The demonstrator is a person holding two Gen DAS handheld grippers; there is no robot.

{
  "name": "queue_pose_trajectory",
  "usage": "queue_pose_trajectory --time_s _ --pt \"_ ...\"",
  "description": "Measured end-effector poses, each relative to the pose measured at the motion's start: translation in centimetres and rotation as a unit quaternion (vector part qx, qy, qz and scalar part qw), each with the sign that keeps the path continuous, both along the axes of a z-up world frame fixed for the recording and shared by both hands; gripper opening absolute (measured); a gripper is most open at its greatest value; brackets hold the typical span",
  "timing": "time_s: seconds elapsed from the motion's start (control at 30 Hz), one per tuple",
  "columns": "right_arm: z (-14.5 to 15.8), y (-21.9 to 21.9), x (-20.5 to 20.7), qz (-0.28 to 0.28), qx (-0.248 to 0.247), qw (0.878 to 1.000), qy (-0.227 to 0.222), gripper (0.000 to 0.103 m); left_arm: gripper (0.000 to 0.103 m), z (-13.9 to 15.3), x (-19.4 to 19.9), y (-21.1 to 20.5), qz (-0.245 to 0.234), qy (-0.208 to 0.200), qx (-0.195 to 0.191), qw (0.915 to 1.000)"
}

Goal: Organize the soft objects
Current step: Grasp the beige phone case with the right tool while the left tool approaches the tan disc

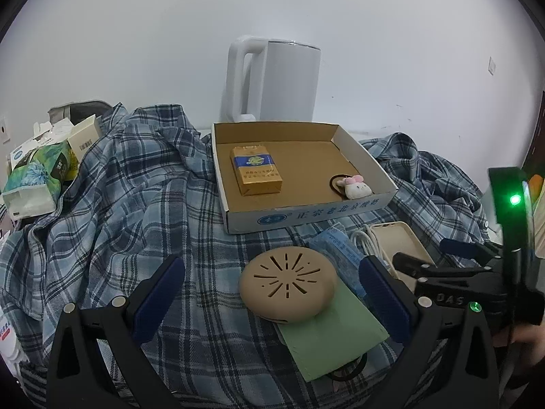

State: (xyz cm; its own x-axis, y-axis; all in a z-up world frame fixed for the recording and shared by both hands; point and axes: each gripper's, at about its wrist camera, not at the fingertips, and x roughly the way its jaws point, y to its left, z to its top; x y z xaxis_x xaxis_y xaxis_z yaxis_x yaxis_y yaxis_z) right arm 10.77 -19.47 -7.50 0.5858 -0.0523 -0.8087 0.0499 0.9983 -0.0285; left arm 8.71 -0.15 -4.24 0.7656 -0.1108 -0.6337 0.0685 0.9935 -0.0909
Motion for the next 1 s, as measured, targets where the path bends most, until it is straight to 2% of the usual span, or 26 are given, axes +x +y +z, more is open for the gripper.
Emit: queue_pose_trajectory --time_s 0.33,0.4,0.43,0.53,0.73,0.9,1.0 --pt "-1.3 -0.1 0.4 -0.001 0.003 1.000 0.025 0.087 0.103 0.0 0.1 -0.1 -0.002 0.003 0.001 1.0000" --pt "-1.4 0.0 0.4 0.002 0.004 1.000 0.025 0.082 0.103 0.0 0.0 -0.2 -0.003 0.002 0.001 1.0000" --pt "-1.3 0.1 0.3 0.001 0.001 1.000 0.023 0.074 0.103 0.0 0.1 -0.2 -0.003 0.003 0.001 1.0000" --pt "-1.1 0.2 0.2 0.003 0.001 1.000 0.017 0.072 0.103 0.0 0.1 -0.1 -0.003 0.006 -0.001 1.0000" --pt "1.4 -0.9 -1.4 0.002 -0.011 1.000 -0.024 0.072 0.103 -0.1 0.3 -0.3 -0.007 0.013 0.004 0.9999" --pt "4.1 -2.8 -2.7 -0.006 -0.002 0.998 -0.060 0.072 0.103 -0.1 1.1 -1.3 -0.006 0.033 0.041 0.9986" --pt "5.2 -3.2 -3.3 -0.005 -0.011 0.997 -0.081 0.072 0.103 -0.2 1.8 -1.3 -0.021 0.051 0.032 0.9979"
